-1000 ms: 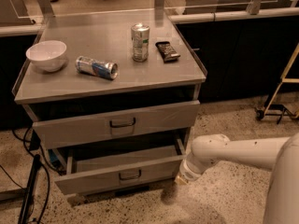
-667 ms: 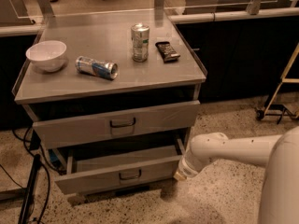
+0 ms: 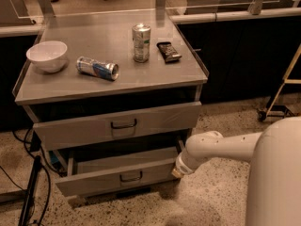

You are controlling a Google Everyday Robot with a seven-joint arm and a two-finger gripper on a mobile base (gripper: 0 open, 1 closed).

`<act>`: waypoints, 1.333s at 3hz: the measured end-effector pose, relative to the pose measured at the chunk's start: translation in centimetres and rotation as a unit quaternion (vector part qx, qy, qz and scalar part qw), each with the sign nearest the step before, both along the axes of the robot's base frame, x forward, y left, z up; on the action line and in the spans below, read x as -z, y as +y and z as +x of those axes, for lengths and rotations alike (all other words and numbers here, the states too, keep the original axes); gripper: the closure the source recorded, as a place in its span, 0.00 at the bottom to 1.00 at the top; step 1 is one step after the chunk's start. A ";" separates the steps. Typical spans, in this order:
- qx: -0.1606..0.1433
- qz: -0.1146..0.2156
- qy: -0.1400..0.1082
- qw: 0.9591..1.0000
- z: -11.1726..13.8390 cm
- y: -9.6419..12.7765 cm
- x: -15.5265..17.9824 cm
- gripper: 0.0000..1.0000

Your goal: Close middle drawer

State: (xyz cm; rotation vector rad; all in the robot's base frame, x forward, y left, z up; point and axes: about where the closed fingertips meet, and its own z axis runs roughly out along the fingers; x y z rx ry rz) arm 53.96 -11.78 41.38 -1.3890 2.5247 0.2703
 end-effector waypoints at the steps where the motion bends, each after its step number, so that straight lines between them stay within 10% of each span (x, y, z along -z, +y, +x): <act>1: 0.001 -0.001 -0.006 1.000 0.8 0.3 0.0 1.00; 4: 0.001 -0.001 -0.006 1.000 0.8 0.3 0.0 0.27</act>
Offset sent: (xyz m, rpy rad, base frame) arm 0.0070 0.0025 -0.0004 -0.0020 -0.0109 -0.0018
